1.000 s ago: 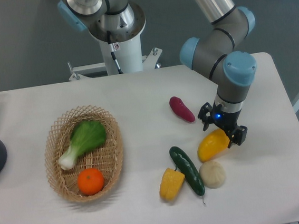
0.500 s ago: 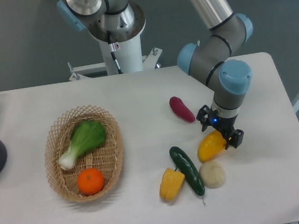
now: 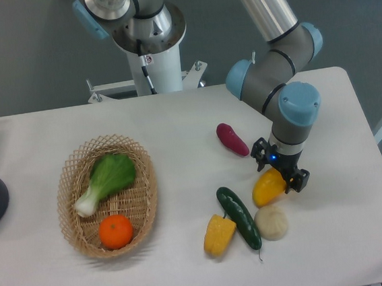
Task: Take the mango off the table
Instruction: 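Close the gripper on the yellow mango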
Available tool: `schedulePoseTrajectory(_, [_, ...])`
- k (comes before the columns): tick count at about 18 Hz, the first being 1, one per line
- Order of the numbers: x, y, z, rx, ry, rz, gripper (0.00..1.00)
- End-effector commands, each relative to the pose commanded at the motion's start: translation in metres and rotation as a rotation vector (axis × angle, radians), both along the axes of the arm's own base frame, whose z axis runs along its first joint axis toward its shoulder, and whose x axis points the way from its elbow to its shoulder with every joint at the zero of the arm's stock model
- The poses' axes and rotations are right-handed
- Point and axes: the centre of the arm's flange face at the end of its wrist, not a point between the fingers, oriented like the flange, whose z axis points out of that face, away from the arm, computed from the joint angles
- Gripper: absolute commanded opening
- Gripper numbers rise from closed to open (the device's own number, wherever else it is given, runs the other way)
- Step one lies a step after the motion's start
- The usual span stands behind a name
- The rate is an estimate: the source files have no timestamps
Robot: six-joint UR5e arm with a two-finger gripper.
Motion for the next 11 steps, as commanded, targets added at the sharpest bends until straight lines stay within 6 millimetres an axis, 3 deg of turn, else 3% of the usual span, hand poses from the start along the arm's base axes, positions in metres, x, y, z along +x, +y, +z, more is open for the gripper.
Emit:
schedulePoseTrajectory(3, [-0.002, 0.000, 0.006, 0.005, 0.011, 0.000, 0.36])
schedulePoseTrajectory(7, [-0.008, -0.001, 0.030, 0.031, 0.046, 0.008, 0.35])
schedulePoseTrajectory(11, [-0.018, 0.013, 0.097, 0.253, 0.062, 0.048, 0.35])
